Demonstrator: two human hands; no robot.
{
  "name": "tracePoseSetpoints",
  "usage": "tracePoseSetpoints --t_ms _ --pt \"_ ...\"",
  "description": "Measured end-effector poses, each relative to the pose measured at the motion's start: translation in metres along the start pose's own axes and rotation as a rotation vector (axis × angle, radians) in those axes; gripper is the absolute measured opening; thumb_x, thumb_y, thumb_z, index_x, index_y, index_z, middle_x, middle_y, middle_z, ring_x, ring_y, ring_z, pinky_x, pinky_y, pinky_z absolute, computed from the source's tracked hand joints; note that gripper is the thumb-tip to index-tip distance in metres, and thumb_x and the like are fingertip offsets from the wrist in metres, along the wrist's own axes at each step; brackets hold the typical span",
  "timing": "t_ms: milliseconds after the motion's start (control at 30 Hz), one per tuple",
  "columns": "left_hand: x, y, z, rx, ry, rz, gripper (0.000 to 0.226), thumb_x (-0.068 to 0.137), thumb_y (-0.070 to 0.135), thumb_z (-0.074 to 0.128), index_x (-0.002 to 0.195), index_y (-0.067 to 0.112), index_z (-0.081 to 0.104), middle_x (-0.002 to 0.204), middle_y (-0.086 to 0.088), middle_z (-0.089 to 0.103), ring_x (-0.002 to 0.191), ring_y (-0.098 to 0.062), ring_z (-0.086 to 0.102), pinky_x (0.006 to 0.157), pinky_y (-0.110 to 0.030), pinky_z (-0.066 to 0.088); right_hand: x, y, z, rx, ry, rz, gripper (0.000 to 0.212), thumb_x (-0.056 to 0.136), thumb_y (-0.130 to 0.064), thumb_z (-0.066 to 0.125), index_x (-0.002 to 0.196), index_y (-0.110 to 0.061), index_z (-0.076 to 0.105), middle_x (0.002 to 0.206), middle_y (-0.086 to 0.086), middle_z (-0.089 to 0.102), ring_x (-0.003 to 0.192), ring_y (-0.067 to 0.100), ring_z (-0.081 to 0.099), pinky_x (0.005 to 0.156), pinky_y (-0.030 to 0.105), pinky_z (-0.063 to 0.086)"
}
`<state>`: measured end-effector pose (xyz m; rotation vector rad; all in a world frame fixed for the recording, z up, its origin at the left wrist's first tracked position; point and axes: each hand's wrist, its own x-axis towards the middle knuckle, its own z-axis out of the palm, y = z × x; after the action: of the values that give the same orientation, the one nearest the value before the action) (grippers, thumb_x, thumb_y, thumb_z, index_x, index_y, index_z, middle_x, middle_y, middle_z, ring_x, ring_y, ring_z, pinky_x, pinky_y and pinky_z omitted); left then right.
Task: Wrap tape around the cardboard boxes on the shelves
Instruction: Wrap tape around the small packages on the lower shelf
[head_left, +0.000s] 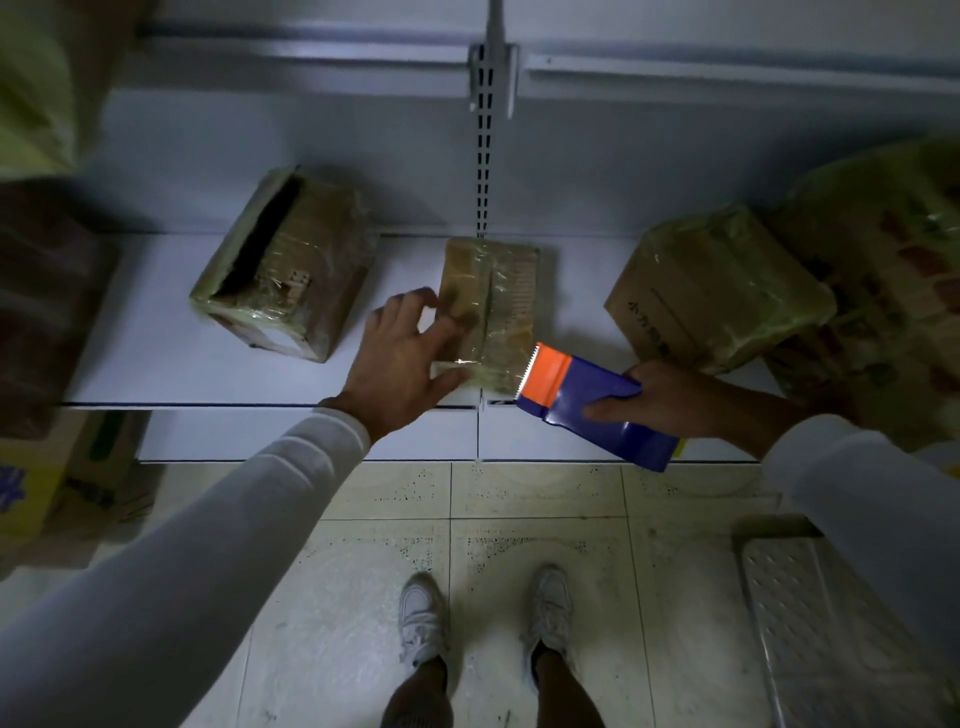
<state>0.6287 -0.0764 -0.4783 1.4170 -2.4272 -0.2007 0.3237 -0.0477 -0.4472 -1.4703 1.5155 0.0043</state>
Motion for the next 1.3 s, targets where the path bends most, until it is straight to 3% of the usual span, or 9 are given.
tracePoseSetpoints --t_ms 67,167,400,533,633,733,1067,1167,1300 --pt "0.014 0.008 0.002 0.015 -0.061 0.16 0.065 0.086 0.051 0.06 0.14 0.018 0.044 0.144 -0.015 0.04 0.132 -0.034 0.037 0.107 -0.048 0.03 0.001 -0.001 0.002 -0.003 0.003 -0.01 0.044 0.083 -0.045 0.071 0.081 -0.002 0.065 0.061 0.009 0.057 0.049 0.015 0.051 0.052 0.022 0.037" --pt "0.03 0.015 0.024 0.067 -0.262 0.357 0.064 0.097 0.043 0.046 0.151 0.015 0.024 0.157 -0.01 0.022 0.145 -0.027 0.021 0.117 -0.039 0.016 0.003 -0.001 0.005 -0.009 -0.012 -0.037 0.042 0.082 -0.047 0.071 0.076 -0.007 0.064 0.061 0.009 0.059 0.053 0.018 0.054 0.059 0.028 0.041" --pt "0.027 0.009 0.041 0.149 -0.235 0.315 0.059 0.098 0.028 0.049 0.15 0.014 0.025 0.156 -0.009 0.027 0.143 -0.025 0.027 0.115 -0.038 0.016 -0.006 -0.001 -0.004 0.042 -0.088 -0.022 0.04 0.086 -0.039 0.069 0.06 -0.015 0.05 0.041 -0.005 0.049 0.038 0.006 0.047 0.054 0.024 0.037" --pt "0.028 0.01 0.039 0.134 -0.272 0.293 0.054 0.1 0.035 0.035 0.15 0.016 0.025 0.156 -0.006 0.025 0.143 -0.022 0.026 0.116 -0.037 0.014 -0.025 0.022 -0.016 0.009 -0.081 -0.008 0.07 0.072 -0.069 0.068 0.083 0.0 0.061 0.067 0.021 0.063 0.061 0.038 0.063 0.059 0.038 0.046" --pt "0.027 0.012 0.038 0.114 -0.259 0.29 0.055 0.1 0.038 0.027 0.151 0.017 0.022 0.157 -0.004 0.023 0.144 -0.02 0.023 0.117 -0.035 0.012 -0.03 0.032 -0.014 -0.041 -0.036 0.007 0.088 0.059 -0.084 0.061 0.089 -0.001 0.064 0.076 0.024 0.066 0.067 0.039 0.065 0.062 0.038 0.049" --pt "0.027 0.017 0.038 0.029 -0.274 0.218 0.062 0.101 0.038 0.037 0.153 0.014 0.012 0.157 -0.006 0.023 0.145 -0.018 0.019 0.118 -0.031 0.006 -0.022 0.019 0.0 -0.099 0.056 0.076 0.063 0.073 -0.068 0.065 0.067 -0.007 0.056 0.052 0.008 0.052 0.05 0.023 0.055 0.056 0.03 0.04" --pt "0.027 0.022 0.032 0.043 -0.306 0.201 0.062 0.101 0.04 0.032 0.153 0.016 0.011 0.16 -0.004 0.009 0.147 -0.017 0.008 0.118 -0.033 0.001 0.003 -0.02 0.017 -0.471 0.208 0.195 0.036 0.088 -0.053 0.055 0.084 -0.017 0.056 0.077 0.004 0.062 0.071 0.019 0.061 0.066 0.029 0.05" --pt "0.024 0.027 0.031 0.01 -0.242 0.161 0.073 0.092 0.055 0.029 0.151 0.014 0.021 0.16 -0.009 0.008 0.147 -0.024 0.01 0.119 -0.042 0.011 -0.015 0.005 0.017 -0.339 0.153 0.258 0.042 0.084 -0.058 0.059 0.088 -0.016 0.058 0.08 0.005 0.065 0.075 0.022 0.065 0.074 0.034 0.054" --pt "0.038 0.057 0.034 -0.028 -0.172 -0.139 0.08 0.085 0.063 0.044 0.145 0.013 0.031 0.158 -0.011 0.019 0.146 -0.027 0.014 0.119 -0.042 0.009 -0.033 0.02 0.027 -0.186 0.194 0.216 0.044 0.085 -0.06 0.06 0.071 -0.018 0.054 0.066 0.002 0.059 0.06 0.017 0.058 0.055 0.026 0.041"
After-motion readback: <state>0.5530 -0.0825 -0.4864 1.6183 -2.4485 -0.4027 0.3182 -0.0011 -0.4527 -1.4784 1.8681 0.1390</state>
